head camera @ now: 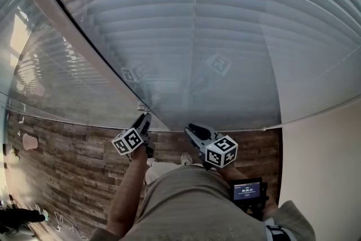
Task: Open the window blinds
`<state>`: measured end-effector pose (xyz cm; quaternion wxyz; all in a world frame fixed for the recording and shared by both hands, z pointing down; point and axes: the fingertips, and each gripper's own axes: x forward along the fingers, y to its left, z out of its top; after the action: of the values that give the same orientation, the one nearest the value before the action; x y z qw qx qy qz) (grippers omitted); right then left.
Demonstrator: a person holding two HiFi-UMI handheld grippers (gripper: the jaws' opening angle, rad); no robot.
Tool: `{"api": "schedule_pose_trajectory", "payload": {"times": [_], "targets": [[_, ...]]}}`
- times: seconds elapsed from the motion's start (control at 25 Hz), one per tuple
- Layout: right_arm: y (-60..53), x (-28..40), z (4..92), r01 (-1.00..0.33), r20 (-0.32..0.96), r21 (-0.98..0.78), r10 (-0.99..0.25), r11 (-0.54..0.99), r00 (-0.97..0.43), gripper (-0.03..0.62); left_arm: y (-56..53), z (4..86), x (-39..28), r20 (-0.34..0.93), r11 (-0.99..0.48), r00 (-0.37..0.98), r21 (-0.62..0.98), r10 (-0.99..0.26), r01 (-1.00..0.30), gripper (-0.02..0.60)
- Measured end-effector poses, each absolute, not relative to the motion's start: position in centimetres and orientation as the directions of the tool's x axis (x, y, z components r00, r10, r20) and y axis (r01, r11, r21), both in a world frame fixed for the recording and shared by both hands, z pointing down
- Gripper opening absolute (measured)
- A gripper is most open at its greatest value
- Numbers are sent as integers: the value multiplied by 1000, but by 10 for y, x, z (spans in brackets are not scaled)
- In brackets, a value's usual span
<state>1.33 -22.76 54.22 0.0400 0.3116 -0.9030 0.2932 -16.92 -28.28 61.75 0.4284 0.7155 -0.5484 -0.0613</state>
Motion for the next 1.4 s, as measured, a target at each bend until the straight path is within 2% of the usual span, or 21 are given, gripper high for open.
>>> {"api": "schedule_pose_trajectory", "payload": {"times": [0.28,0.48,0.8,1.4], "targets": [[-224,18,548,-585,249,-504,-542,635,-802,91,-279,624,-164,338,-7,419,772,-843,-636,128],[-222,19,548,-582,243,-512,-543,632,-804,91,-277,627,-165,252,23,454,892,-855,-452,127],[-225,11,538,-577,240,-503,-538,643,-808,91,-281,625,-173,165,64,439,970,-883,-237,127],[-218,13,541,-577,238,-504,-539,643,-808,91,-279,629,-172,147,79,439,982,-886,-170,124]]}}
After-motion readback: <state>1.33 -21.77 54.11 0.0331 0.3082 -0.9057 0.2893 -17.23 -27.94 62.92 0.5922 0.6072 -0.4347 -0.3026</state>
